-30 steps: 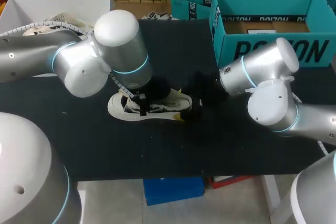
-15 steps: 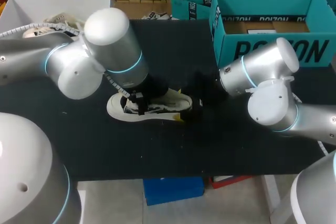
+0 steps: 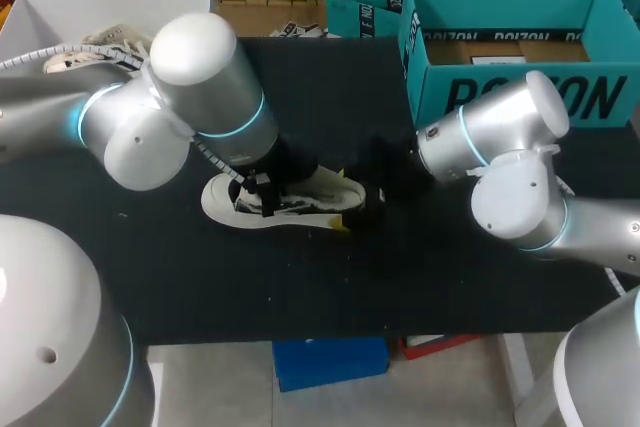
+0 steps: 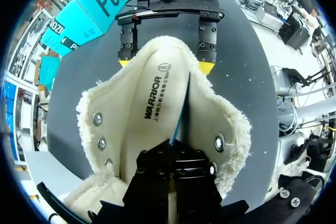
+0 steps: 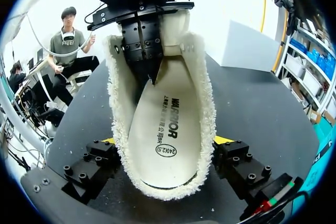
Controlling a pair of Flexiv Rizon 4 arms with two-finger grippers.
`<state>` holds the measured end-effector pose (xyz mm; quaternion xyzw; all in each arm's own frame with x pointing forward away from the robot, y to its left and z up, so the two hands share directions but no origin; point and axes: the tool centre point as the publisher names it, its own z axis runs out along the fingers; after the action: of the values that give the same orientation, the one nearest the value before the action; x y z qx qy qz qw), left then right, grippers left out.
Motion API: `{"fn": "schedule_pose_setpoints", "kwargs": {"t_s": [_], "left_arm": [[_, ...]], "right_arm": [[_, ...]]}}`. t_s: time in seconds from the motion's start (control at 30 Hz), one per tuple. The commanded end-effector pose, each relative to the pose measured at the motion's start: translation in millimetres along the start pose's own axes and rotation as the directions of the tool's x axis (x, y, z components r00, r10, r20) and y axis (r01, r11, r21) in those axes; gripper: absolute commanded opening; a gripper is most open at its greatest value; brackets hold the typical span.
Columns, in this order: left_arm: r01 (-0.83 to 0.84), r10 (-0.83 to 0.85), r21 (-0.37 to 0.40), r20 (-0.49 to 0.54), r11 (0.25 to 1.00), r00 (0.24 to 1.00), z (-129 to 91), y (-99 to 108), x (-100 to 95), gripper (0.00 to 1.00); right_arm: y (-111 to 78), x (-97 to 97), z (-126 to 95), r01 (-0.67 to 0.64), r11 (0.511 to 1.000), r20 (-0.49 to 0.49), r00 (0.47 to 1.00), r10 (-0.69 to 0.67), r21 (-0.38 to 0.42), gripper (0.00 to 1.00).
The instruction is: Take the shoe out of the shoebox, open the shoe tongue, remove and reinsert the insole, then place the shoe into the shoebox
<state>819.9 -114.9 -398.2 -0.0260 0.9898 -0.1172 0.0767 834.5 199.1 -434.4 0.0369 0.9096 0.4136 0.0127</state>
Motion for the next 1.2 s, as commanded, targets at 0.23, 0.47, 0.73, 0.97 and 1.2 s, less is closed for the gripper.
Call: {"fn": "schedule_pose_setpoints", "kwargs": {"t_s": [0.23,0.47,0.73,0.97,1.2], "left_arm": [[-0.003,0.003,0.031,-0.011,1.0,1.0,-7.9,6.6,-0.1,0.0],[-0.005,0.006,0.044,-0.016,0.999,1.0,-11.2,5.3,-2.2,0.0],[-0.008,0.008,0.054,-0.012,0.998,1.0,-14.5,3.5,-4.1,0.0],[-0.013,0.015,0.065,-0.017,0.998,1.0,-16.5,1.0,-5.5,0.0],[-0.016,0.018,0.083,-0.02,0.996,1.0,-18.7,0.2,-5.6,0.0]], "right_arm": [[-4.7,-1.0,0.8,0.0,1.0,0.0,1.0,0.0,0.003,0.0],[-4.7,-1.0,0.8,0.0,1.0,0.0,1.0,0.0,0.003,0.0],[-4.7,-1.0,0.8,0.0,1.0,0.0,1.0,0.0,0.003,0.0],[-4.7,-1.0,0.8,0.0,1.0,0.0,1.0,0.0,0.003,0.0],[-4.7,-1.0,0.8,0.0,1.0,0.0,1.0,0.0,0.003,0.0]]}}
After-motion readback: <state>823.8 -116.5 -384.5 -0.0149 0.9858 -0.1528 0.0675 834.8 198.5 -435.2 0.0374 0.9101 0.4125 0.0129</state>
